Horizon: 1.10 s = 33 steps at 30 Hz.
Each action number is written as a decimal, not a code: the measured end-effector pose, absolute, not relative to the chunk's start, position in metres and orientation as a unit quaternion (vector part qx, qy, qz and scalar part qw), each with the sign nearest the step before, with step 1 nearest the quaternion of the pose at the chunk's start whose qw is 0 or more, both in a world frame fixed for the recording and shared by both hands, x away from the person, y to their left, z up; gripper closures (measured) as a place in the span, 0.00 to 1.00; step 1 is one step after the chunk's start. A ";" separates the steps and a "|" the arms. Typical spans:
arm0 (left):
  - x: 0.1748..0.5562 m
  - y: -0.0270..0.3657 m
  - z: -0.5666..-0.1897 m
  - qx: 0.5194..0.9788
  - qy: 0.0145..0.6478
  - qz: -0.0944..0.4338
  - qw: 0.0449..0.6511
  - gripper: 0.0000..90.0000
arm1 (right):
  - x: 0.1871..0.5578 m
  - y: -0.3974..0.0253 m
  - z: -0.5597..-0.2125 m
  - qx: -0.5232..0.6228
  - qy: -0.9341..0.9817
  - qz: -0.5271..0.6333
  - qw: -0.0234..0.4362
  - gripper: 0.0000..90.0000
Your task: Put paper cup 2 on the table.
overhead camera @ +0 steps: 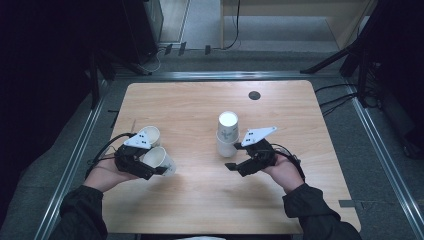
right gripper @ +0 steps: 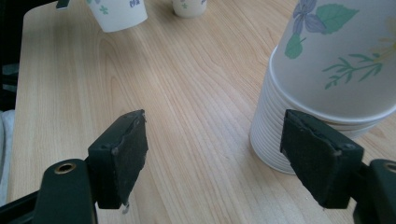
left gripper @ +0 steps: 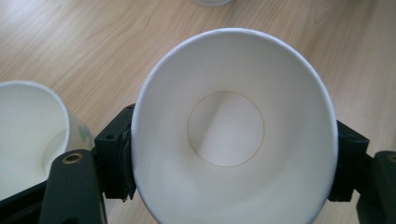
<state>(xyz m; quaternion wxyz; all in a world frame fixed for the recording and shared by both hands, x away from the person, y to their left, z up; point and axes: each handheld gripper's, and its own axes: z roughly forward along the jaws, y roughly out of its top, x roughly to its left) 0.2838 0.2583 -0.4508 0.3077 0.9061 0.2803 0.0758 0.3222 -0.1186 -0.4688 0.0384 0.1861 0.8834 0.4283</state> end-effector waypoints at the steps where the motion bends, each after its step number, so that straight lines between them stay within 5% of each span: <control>1: 0.285 0.259 -0.452 0.907 0.281 0.077 0.303 0.26 | 0.322 -0.119 -0.469 0.186 0.884 0.428 0.039 0.26; 33: 0.296 0.297 -0.478 0.903 0.348 0.098 0.230 0.25 | 0.323 -0.119 -0.471 0.188 0.886 0.424 0.033 0.26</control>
